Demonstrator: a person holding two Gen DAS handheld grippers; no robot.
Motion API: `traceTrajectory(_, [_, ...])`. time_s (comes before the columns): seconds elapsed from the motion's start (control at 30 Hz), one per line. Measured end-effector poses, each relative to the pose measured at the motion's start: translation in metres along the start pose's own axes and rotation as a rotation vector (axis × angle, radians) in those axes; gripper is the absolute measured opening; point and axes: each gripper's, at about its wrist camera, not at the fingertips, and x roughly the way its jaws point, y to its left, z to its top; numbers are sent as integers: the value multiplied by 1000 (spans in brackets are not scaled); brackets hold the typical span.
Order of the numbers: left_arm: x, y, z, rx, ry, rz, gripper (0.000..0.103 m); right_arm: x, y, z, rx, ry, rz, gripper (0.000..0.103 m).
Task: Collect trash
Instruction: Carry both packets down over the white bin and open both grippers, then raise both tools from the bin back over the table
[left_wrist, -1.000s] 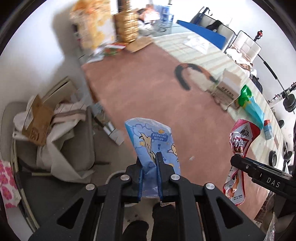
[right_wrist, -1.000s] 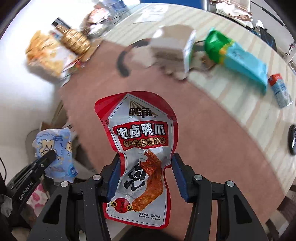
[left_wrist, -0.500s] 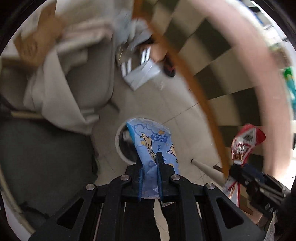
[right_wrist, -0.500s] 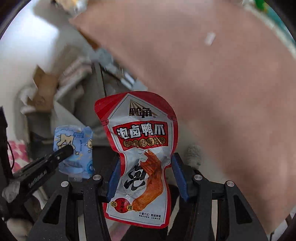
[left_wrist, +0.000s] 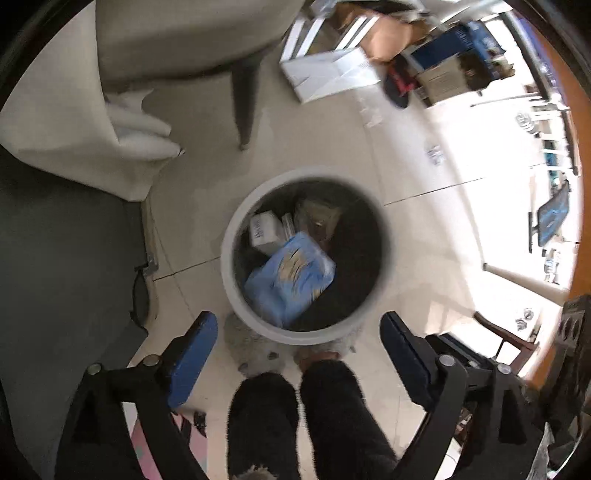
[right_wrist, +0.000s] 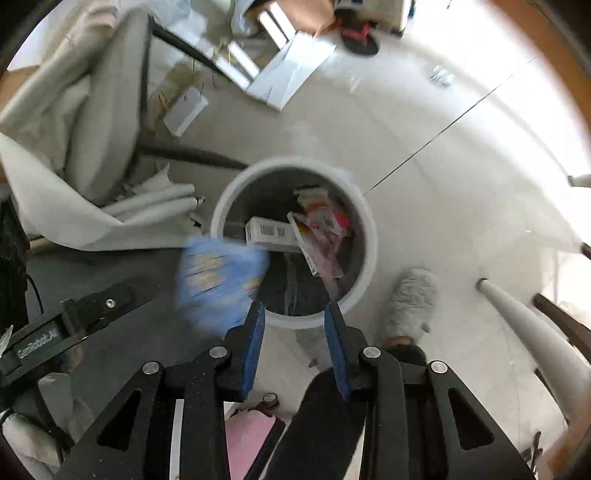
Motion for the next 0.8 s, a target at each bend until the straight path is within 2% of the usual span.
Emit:
traceTrajectory(0.07, [12,6,-2,11,-14,52,98,19,-2,4,-26,6,-46,58])
traceTrajectory(0.1, [17,7,-3,18,-20,79,98,29,-1,8,-32,6,-80,74])
traceTrajectory(0.13, [20,8,-5,23,-25,108,98,36,-2,8,-44,5,-121,94])
traceTrajectory(0.2, [23,9,-8,32,-34,149,98,45,-2,8,-67,-1,-196,103])
traceTrajectory(0.23, [23,10,-10,35,-36,174,98,48,-3,8,-76,-6,-241,103])
traceTrajectory(0.33, [21,11,-16,43,-42,202,98,47,-6,7,-70,-21,-287,103])
traceTrajectory(0.63, [-15,3,-32,73,-106,266,98,18,7,3,-89,-73,-304,103])
traceTrajectory(0.8, [-41,0,-44,65,-133,264,98,-13,18,-7,-88,-109,-301,103])
